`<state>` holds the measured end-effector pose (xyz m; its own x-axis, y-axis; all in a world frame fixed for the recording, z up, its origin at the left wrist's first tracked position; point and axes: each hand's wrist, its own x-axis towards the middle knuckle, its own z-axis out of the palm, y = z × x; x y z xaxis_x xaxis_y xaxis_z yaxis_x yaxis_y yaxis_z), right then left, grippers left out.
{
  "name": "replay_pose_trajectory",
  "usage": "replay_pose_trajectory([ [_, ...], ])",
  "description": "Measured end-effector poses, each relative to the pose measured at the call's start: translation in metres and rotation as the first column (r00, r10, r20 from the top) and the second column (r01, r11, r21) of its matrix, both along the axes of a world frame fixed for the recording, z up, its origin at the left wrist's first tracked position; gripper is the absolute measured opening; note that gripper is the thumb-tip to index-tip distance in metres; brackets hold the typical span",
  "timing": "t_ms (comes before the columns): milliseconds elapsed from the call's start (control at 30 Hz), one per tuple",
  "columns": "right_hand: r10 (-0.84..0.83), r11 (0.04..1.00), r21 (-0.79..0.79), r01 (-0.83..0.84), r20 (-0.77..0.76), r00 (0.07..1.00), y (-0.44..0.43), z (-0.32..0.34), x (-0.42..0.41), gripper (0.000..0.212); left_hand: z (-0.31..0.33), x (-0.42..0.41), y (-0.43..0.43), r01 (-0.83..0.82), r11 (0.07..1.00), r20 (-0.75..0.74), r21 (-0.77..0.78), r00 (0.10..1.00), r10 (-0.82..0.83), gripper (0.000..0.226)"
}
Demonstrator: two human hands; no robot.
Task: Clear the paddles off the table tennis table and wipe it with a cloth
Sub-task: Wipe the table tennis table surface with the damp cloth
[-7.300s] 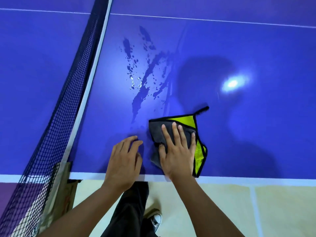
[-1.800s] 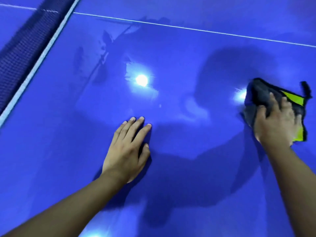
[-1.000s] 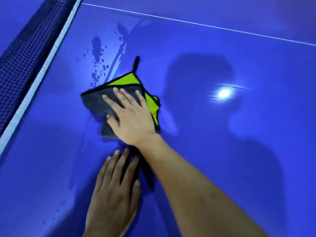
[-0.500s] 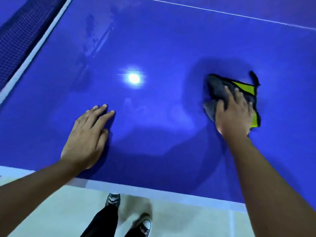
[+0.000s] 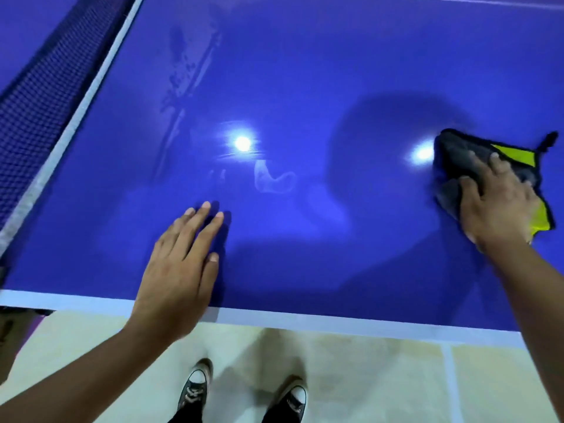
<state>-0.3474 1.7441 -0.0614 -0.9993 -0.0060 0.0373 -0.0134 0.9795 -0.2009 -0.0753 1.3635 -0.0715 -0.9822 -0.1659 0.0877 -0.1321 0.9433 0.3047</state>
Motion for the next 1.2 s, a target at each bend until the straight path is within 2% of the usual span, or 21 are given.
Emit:
replay_pose_trajectory([
  [100,0.124,0.992,-0.006,-0.124,-0.005,0.992,-0.075,-0.005,0.02,0.059,-0.002,0.049,-0.008,0.002,1.0,-0.019,0.02,1.0,-0.002,0.056],
  [233,0.347,0.938,0.014,-0.347,-0.011,0.938,-0.196,-0.012,0.071,0.055,-0.006,0.103,-0.029,-0.037,0.999,-0.036,0.002,0.999,0.037,0.057],
  [433,0.531,0.845,-0.054,-0.532,-0.041,0.846,-0.35,-0.011,0.182,0.055,-0.012,0.134,-0.07,0.08,0.995,-0.007,-0.064,0.997,-0.081,0.059],
  [533,0.548,0.835,-0.05,-0.548,-0.019,0.836,-0.377,-0.013,0.209,0.055,-0.014,0.137,-0.087,0.092,0.994,0.049,-0.064,0.995,-0.089,0.064],
  [667,0.575,0.818,-0.016,-0.575,-0.024,0.818,-0.361,-0.01,0.204,0.054,-0.016,0.136,-0.091,0.141,0.988,0.051,-0.061,0.989,-0.137,0.065],
  [733,0.55,0.834,-0.03,-0.55,-0.031,0.835,-0.341,-0.011,0.198,0.054,-0.016,0.135,-0.087,0.122,0.991,0.045,-0.056,0.992,-0.12,0.065],
  [800,0.443,0.893,-0.065,-0.445,-0.042,0.896,-0.304,-0.012,0.196,0.054,-0.014,0.136,-0.079,0.075,0.997,0.045,-0.036,0.996,-0.073,0.065],
  [900,0.146,0.984,-0.093,-0.149,-0.041,0.988,-0.222,-0.012,0.189,0.057,-0.011,0.137,-0.067,0.006,1.0,0.049,0.006,0.999,-0.006,0.066],
  [1000,-0.141,0.983,-0.123,0.136,-0.039,0.989,-0.161,-0.009,0.18,0.065,-0.008,0.135,-0.062,-0.004,0.999,0.058,0.041,0.998,0.001,0.066],
  [1100,-0.201,0.972,-0.131,0.196,-0.022,0.979,-0.16,-0.005,0.182,0.067,0.0,0.138,-0.068,0.002,0.995,0.073,0.101,0.997,-0.01,0.063],
  [1200,-0.102,0.984,-0.151,0.095,-0.034,0.994,-0.186,0.0,0.197,0.065,0.013,0.147,-0.081,-0.08,0.992,0.034,0.1,0.996,0.077,0.059],
])
